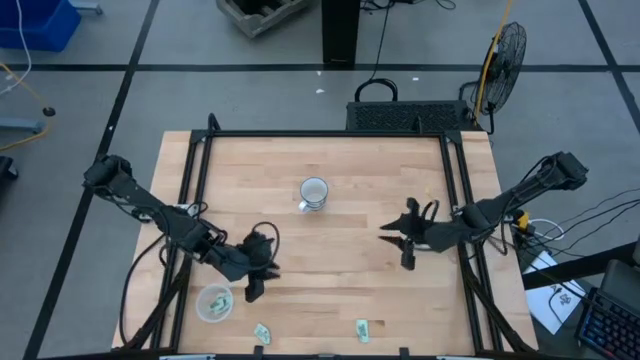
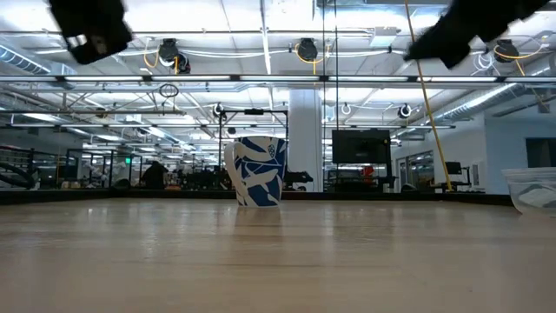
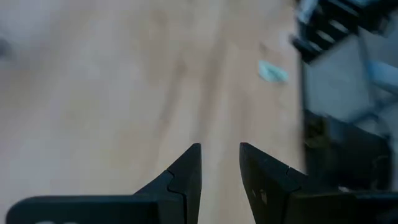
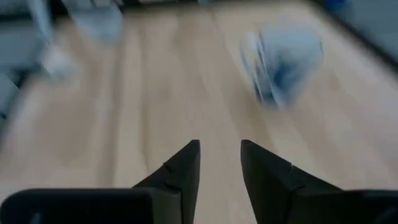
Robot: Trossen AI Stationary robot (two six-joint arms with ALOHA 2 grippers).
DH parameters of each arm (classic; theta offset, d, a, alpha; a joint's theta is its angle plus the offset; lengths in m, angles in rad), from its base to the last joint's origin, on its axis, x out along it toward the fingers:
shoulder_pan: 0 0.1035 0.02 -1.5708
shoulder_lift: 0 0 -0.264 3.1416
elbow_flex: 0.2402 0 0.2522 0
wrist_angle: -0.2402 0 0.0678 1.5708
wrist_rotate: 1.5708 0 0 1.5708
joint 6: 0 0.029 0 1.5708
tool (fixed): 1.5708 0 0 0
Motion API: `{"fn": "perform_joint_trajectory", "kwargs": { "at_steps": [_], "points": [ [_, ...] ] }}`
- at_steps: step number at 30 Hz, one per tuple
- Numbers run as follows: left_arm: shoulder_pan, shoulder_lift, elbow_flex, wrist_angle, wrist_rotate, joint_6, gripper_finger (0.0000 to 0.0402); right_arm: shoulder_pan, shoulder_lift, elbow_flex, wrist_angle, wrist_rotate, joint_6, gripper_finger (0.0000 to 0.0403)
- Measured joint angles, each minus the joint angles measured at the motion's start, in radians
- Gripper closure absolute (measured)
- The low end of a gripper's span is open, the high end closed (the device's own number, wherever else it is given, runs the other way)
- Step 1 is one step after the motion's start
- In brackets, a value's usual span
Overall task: Pick and place Stevia / Truvia into bins
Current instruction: Put the green stevia packet into the left transparent container
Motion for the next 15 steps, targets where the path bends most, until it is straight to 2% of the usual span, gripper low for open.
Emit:
{"fn": "perform_joint_trajectory", "kwargs": {
  "at_steps": [3, 6, 9, 11, 15],
  "points": [
    [-0.013, 0.051, -0.001, -0.006, 0.118, -0.085, 0.0289, 0.0, 0.018, 0.0, 0.2, 0.002, -0.147, 0.03],
    [-0.042, 0.121, -0.001, 0.015, 0.209, -0.114, 0.0289, 0.0, 0.048, 0.0, 0.326, 0.0, -0.279, 0.0304],
    [-0.081, 0.201, -0.002, 0.069, 0.267, -0.118, 0.0289, 0.0, 0.077, 0.0, 0.361, 0.0, -0.384, 0.0305],
    [-0.107, 0.244, -0.001, 0.162, 0.288, -0.121, 0.0289, 0.0, 0.094, -0.001, 0.355, 0.0, -0.432, 0.0305],
    [-0.162, 0.306, -0.001, 0.276, 0.316, -0.188, 0.0289, -0.004, 0.127, -0.001, 0.357, -0.002, -0.46, 0.0305]
  ]
}}
